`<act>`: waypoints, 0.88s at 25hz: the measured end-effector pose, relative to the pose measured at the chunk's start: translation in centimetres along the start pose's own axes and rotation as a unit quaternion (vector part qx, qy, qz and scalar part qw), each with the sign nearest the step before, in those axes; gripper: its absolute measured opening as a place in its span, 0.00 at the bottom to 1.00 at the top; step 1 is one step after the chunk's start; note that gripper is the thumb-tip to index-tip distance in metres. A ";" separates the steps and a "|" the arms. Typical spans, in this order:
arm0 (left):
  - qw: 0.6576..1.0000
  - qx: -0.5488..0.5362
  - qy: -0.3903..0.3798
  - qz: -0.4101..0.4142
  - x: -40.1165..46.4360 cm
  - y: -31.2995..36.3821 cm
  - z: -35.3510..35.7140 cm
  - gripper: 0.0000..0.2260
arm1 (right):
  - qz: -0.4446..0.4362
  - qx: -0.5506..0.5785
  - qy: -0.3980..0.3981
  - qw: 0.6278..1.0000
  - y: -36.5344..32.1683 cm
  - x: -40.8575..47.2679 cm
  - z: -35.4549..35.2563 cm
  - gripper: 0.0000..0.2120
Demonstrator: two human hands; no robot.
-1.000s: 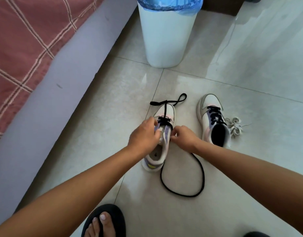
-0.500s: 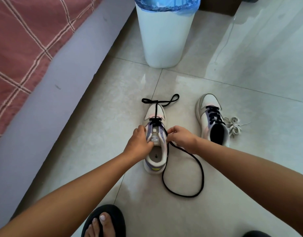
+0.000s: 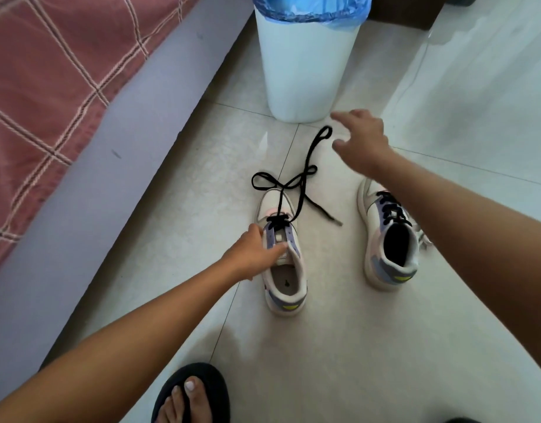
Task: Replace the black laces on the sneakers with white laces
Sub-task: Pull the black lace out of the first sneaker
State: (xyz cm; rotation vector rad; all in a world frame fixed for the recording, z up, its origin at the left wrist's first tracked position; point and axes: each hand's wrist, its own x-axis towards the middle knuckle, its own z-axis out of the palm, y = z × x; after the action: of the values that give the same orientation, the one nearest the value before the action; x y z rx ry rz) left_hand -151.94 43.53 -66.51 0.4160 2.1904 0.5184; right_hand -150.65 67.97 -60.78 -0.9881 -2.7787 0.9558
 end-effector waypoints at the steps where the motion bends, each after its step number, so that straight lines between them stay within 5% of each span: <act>1: 0.999 0.015 0.029 0.012 0.6 0.1 -0.4 0.27 | -0.017 -0.055 -0.019 0.998 0.0 -0.9 1.1 0.21; 5: 0.990 0.046 0.097 0.087 3.1 1.6 -0.5 0.22 | 0.065 -0.009 -0.303 0.951 -0.7 -6.3 5.1 0.05; 7: 0.984 0.075 0.115 0.118 4.0 2.4 0.0 0.19 | 0.108 0.032 -0.370 0.922 -0.8 -8.3 6.3 0.04; 11: 0.967 0.135 0.135 0.166 4.8 2.8 0.7 0.12 | 0.191 0.178 -0.310 0.914 0.7 -9.1 8.6 0.12; 14: 0.956 0.119 0.139 0.229 4.8 2.5 1.1 0.07 | 0.294 0.406 -0.243 0.830 1.5 -8.6 9.4 0.06; 17: 0.947 0.047 0.119 0.295 4.1 1.2 1.0 0.06 | 0.339 0.516 -0.180 0.765 1.0 -8.4 9.4 0.06; 22: 0.976 -0.041 0.084 0.198 3.0 -0.3 0.3 0.16 | 0.357 0.558 -0.120 0.740 -0.1 -9.9 8.3 0.09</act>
State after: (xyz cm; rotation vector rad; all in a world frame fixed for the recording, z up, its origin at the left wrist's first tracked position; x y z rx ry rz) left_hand -153.56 44.76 -68.78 0.7964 2.2443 0.8847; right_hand -144.73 57.68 -65.85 -1.6168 -1.2119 2.4689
